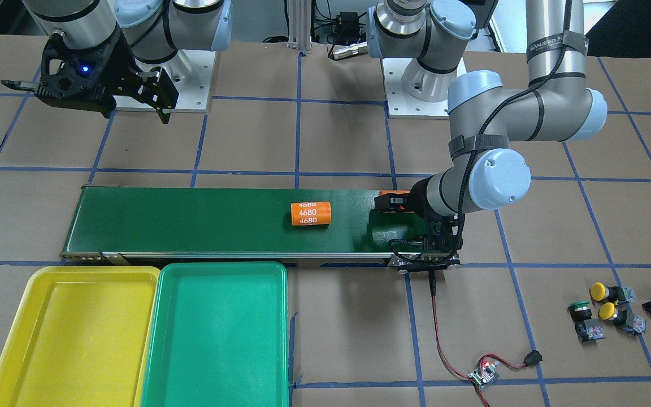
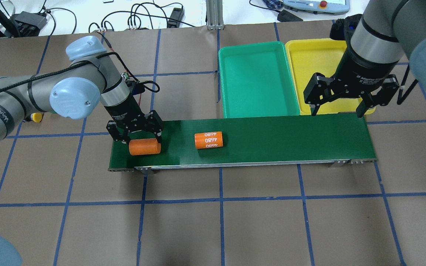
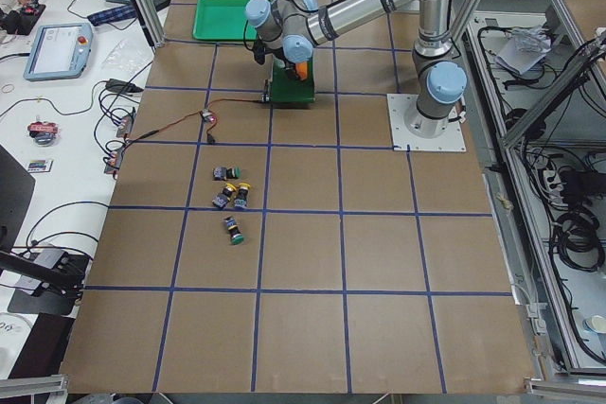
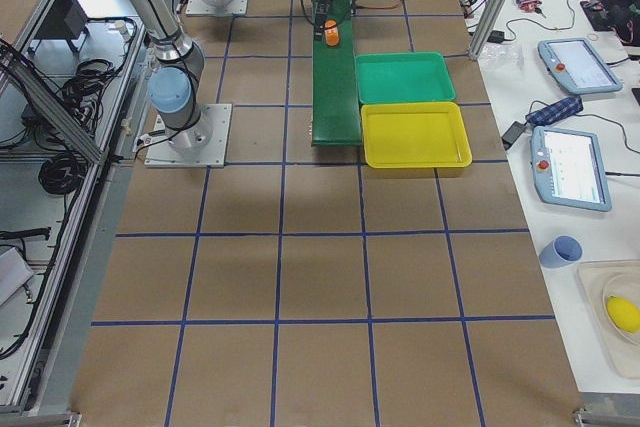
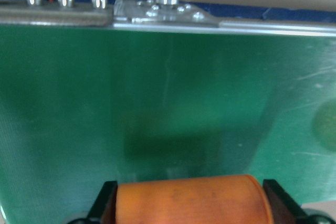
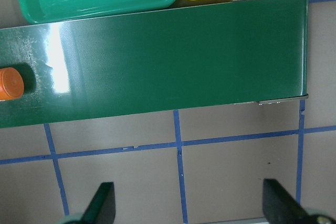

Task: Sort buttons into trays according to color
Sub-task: 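Place the second orange cell on the conveyor belt near its start, then return the left gripper to the pile and grasp a green-capped button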

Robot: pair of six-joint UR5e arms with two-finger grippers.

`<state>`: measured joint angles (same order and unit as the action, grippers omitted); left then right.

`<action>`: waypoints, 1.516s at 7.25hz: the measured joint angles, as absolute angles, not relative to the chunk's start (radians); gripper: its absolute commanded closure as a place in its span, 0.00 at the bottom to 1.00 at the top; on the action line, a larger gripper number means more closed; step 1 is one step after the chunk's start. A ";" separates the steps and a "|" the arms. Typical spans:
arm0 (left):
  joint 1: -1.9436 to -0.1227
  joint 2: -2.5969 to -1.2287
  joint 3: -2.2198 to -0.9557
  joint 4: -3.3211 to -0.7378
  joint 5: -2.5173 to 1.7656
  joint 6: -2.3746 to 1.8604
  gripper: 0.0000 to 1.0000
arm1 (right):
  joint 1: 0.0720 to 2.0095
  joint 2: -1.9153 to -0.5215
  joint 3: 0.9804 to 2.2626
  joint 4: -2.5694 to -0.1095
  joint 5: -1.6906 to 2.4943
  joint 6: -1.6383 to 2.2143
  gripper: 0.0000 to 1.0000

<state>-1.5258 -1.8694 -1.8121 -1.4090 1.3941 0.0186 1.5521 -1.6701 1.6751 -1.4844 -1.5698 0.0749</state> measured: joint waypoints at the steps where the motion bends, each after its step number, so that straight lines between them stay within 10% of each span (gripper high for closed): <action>1: -1.522 -1.860 -1.798 -1.406 1.397 0.022 0.00 | 1.552 -1.670 1.675 -1.485 -1.570 0.075 0.00; 6: -1.455 -1.839 -1.704 -1.419 1.453 0.061 0.00 | 1.551 -1.669 1.676 -1.485 -1.570 0.074 0.00; 11: -1.175 -2.129 -1.261 -1.388 1.596 0.474 0.00 | 1.552 -1.670 1.677 -1.485 -1.569 0.074 0.00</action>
<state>-1.1746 -2.1290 -1.2613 -1.3882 1.5962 0.4738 1.5521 -1.6697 1.6767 -1.4849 -1.5692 0.0743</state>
